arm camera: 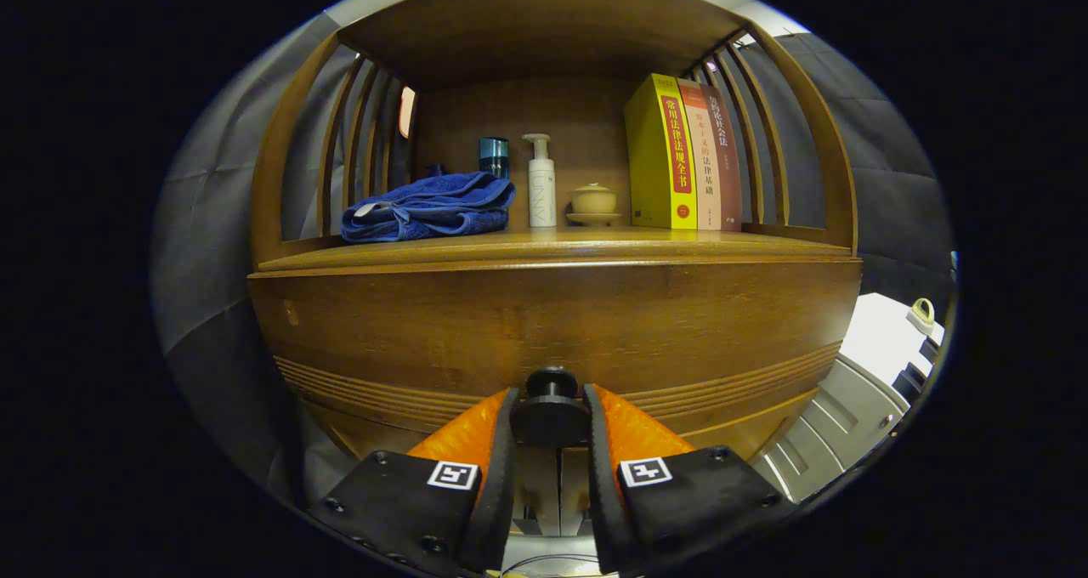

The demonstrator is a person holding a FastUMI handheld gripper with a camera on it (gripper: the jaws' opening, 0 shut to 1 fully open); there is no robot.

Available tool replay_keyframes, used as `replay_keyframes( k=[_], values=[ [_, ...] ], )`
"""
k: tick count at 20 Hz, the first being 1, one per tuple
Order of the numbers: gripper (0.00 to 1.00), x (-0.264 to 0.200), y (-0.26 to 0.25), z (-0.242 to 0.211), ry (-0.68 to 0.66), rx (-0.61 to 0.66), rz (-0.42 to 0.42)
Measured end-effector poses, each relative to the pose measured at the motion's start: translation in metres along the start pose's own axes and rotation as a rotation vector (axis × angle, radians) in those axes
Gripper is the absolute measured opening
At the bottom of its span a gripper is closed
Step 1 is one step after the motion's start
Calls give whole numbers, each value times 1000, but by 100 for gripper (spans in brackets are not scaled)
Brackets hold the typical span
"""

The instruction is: Pull open the drawer, take out the items inside it, and place them on the countertop above the cabinet.

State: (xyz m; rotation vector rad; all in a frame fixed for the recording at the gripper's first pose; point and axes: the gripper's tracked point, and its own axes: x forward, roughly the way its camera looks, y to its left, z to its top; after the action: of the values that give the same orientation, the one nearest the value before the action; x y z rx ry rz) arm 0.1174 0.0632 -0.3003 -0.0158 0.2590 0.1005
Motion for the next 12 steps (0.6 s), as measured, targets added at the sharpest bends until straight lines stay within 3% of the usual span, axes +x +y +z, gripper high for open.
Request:
replay_keyframes(
  k=[12],
  values=[
    [45, -79, -1, -19, -4, -12, -20]
  ],
)
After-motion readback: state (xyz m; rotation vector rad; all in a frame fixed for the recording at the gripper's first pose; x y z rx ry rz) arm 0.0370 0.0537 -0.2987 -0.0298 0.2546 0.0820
